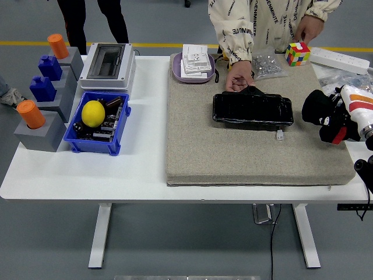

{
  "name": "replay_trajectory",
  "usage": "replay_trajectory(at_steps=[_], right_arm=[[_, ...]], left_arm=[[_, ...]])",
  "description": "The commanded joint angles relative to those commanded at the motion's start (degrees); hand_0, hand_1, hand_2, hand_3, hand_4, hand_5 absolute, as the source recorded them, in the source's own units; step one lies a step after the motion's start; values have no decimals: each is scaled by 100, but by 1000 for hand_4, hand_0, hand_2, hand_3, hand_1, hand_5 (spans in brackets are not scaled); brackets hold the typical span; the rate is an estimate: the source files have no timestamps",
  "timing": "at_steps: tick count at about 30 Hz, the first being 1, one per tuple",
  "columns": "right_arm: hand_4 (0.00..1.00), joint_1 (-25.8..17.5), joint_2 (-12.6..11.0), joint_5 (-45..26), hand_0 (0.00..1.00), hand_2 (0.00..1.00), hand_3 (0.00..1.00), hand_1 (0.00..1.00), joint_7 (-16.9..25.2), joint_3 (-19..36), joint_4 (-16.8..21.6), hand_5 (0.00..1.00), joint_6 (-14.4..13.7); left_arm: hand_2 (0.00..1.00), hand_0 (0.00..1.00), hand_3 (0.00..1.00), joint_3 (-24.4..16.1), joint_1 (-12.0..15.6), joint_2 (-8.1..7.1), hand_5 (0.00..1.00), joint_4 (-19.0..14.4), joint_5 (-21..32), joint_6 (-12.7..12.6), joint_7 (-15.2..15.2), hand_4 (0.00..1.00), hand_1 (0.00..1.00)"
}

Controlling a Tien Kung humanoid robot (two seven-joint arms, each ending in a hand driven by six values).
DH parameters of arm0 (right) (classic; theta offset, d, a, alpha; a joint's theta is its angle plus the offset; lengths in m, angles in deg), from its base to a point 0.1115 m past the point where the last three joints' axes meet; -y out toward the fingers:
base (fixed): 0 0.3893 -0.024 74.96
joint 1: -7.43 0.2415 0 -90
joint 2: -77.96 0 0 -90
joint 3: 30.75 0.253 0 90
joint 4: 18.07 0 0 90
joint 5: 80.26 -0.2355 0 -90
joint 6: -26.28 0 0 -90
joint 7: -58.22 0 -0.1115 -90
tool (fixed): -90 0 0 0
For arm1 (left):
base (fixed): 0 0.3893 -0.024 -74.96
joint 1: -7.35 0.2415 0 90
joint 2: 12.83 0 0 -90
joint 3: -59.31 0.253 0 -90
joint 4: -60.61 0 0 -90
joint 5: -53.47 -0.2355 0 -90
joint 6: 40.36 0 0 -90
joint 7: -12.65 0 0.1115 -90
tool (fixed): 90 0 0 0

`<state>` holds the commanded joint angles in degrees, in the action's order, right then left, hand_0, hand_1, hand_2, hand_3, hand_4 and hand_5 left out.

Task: Pick the rag up,wipe the panel,place it on the desk

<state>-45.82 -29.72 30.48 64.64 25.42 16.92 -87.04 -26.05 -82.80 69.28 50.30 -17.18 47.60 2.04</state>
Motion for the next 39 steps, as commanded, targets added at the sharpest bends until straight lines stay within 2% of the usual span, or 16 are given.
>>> replay_trajectory(at_steps=[9, 10, 27, 39], right_arm=[[998, 52, 40, -80, 190, 394, 389, 320, -90, -211, 293, 116, -7], [998, 68, 57, -91, 194, 393, 390, 320, -101, -226, 306, 75, -9], [976, 63, 222, -37, 198, 392, 391, 318, -146, -236, 271, 34, 9], [975, 145, 444, 3, 199, 392, 392, 320, -148, -269, 249, 29, 7]], left_arm=[[735, 644, 564, -27, 27, -6, 472, 0, -21, -1, -4, 597, 693], [735, 645, 564, -28, 30, -9, 472, 0, -26, -1, -5, 597, 693], [734, 645, 564, 26, 37, -39, 472, 0, -7, -2, -2, 597, 693], [735, 644, 564, 51, 37, -52, 472, 0, -1, 0, -4, 597, 693]])
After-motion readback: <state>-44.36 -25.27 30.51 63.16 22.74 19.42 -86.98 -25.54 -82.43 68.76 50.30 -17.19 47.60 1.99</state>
